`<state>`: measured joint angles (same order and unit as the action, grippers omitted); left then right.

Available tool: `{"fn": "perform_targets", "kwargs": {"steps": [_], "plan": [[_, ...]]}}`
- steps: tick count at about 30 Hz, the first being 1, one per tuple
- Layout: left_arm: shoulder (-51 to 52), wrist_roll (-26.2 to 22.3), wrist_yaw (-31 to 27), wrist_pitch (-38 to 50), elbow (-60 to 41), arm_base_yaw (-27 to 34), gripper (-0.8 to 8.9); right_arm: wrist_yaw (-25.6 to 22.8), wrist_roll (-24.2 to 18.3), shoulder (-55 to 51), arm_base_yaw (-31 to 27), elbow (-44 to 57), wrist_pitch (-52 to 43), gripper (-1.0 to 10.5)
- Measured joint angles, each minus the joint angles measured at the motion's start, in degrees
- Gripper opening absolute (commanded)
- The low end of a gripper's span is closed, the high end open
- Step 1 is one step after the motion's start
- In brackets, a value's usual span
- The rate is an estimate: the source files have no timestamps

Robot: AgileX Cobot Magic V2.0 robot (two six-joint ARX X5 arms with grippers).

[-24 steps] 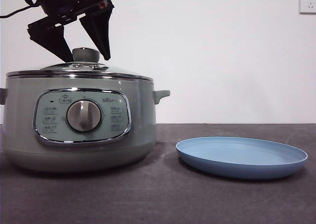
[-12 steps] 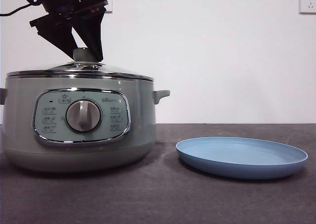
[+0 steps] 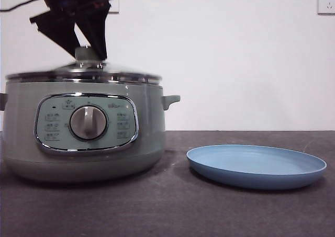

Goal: Take the potato out from the steamer,put the potato on the plate,close the lid

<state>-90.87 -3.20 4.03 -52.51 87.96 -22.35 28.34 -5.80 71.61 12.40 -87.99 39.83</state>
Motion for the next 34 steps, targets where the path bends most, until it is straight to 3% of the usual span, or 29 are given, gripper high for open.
{"fn": "perform_targets", "kwargs": {"steps": [4, 7, 15, 22, 30, 34], "plan": [[0.0, -1.6, -2.0, -4.7, 8.2, 0.0, -0.08, 0.0, 1.1, 0.0, 0.1, 0.0, -0.4, 5.6], [0.0, -2.9, -7.1, -7.1, 15.4, 0.0, -0.08, 0.0, 2.9, 0.0, 1.1, 0.0, -1.4, 5.6], [0.0, -3.9, -28.2, -17.6, 33.7, 0.0, -0.08, -1.1, 5.4, 1.5, 6.4, -0.3, -2.2, 5.6], [0.1, -4.1, -48.2, -24.0, 45.2, 0.1, -0.08, -10.2, 6.0, 10.4, 16.2, -7.8, 3.1, 5.6], [1.6, -4.1, -48.7, -24.1, 48.1, 0.1, -0.08, -20.8, 3.2, 32.7, 28.4, -34.8, 22.1, 5.6], [1.5, -4.1, -48.1, -24.1, 48.1, 0.1, -0.08, -24.0, 1.5, 45.5, 32.9, -46.2, 24.4, 5.6]]}}
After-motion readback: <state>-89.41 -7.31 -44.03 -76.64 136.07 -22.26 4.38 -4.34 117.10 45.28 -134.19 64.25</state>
